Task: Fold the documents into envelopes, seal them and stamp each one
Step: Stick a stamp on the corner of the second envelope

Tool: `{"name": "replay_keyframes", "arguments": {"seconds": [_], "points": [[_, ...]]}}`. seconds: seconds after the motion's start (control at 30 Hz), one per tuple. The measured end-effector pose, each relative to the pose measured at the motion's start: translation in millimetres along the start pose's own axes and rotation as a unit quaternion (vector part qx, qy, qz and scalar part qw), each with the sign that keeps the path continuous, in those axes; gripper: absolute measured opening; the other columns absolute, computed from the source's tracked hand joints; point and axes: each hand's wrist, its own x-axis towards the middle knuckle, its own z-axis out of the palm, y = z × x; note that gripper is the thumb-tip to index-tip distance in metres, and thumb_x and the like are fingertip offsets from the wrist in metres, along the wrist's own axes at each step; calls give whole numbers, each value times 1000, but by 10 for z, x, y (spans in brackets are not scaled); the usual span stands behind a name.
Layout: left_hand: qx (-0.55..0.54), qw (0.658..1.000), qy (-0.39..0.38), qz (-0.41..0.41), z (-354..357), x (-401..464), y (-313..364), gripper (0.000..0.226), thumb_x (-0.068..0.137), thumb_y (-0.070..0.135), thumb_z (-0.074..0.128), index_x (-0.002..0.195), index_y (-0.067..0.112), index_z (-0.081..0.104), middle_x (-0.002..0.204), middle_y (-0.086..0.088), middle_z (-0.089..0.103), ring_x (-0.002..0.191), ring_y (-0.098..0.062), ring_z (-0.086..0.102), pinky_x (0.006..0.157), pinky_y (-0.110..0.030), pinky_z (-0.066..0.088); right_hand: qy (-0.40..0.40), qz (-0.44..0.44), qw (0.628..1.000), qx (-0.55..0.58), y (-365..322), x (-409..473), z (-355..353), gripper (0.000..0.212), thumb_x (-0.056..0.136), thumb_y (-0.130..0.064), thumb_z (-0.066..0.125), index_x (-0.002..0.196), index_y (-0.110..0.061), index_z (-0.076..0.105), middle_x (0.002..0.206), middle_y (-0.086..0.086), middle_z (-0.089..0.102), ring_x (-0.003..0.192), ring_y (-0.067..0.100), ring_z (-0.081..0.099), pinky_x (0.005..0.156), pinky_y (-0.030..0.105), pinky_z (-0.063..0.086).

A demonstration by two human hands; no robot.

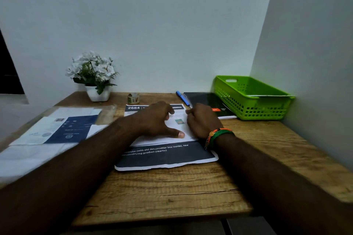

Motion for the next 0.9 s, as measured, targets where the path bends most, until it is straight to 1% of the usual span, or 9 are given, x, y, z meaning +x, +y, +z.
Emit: {"name": "replay_keyframes", "arguments": {"seconds": [0.07, 0.17, 0.27, 0.33, 0.47, 0.6, 0.7, 0.8, 0.9], "points": [[-13, 1000, 17, 10, 18, -75, 11, 82, 68, 69, 79, 133, 25, 54, 118, 6, 55, 101, -11, 53, 88, -29, 45, 10, 18, 997, 70, -2, -13, -83, 42, 90, -25, 45, 105, -2, 76, 110, 20, 71, 106, 36, 64, 92, 37, 50], [-30, 997, 69, 8, -113, -200, 35, 62, 80, 73, 63, 122, 28, 64, 123, 2, 62, 107, -15, 58, 96, -36, 48, 44, 57, 983, 168, -16, -52, -126, 51, 72, -32, 40, 89, -6, 80, 88, 17, 76, 89, 33, 69, 86, 42, 55], [17, 985, 129, -116, -408, -408, -147, 77, 80, 90, 35, 108, 28, 70, 117, -1, 69, 106, -24, 64, 95, -45, 52, 76, 98, 960, 250, 7, -58, -146, 36, 76, -28, 49, 77, -8, 79, 68, 10, 72, 64, 23, 64, 72, 40, 57], [64, 962, 134, -231, -505, -623, -376, 96, 67, 100, 24, 118, 29, 65, 121, -4, 69, 112, -31, 62, 97, -50, 51, 70, 95, 965, 235, 13, -48, -172, 24, 83, -20, 58, 75, -9, 78, 66, 8, 72, 62, 19, 65, 69, 36, 56], [60, 937, 74, -337, -364, -981, -512, 81, 85, 76, 55, 150, 28, 43, 154, -10, 47, 139, -34, 46, 112, -43, 40, 27, 80, 988, 131, -13, -18, -147, 17, 79, -28, 69, 74, -15, 78, 79, 5, 75, 80, 22, 69, 79, 32, 56], [-84, 928, 174, -319, -326, -996, -434, 71, 82, 36, 82, 144, 23, 49, 146, -11, 54, 132, -32, 52, 103, -35, 42, -21, 77, 993, 85, -24, -34, -130, 23, 67, -38, 83, 85, -25, 77, 97, 0, 74, 93, 17, 68, 88, 29, 54], [-258, 874, 285, -296, -354, -1021, -415, 47, 80, 9, 83, 121, 18, 63, 123, -10, 67, 111, -29, 62, 91, -30, 45, -44, 92, 987, 123, -60, -95, -187, 32, 63, -33, 89, 90, -25, 76, 93, -2, 71, 89, 15, 68, 84, 26, 53], [-367, 807, 378, -267, -437, -1103, -468, 44, 74, 8, 88, 112, 20, 70, 112, -8, 73, 99, -25, 69, 90, -40, 57, -52, 123, 962, 239, -102, -126, -247, 38, 64, -19, 91, 99, -20, 76, 83, 0, 67, 76, 17, 65, 71, 25, 49], [-498, 734, 397, -236, -602, -1190, -455, 43, 76, 8, 88, 115, 16, 72, 108, -7, 73, 88, -20, 71, 62, -31, 61, -77, 160, 900, 399, -90, -142, -424, 39, 72, -12, 87, 108, -10, 73, 80, 10, 65, 63, 17, 54, 52, 23, 38]]}}
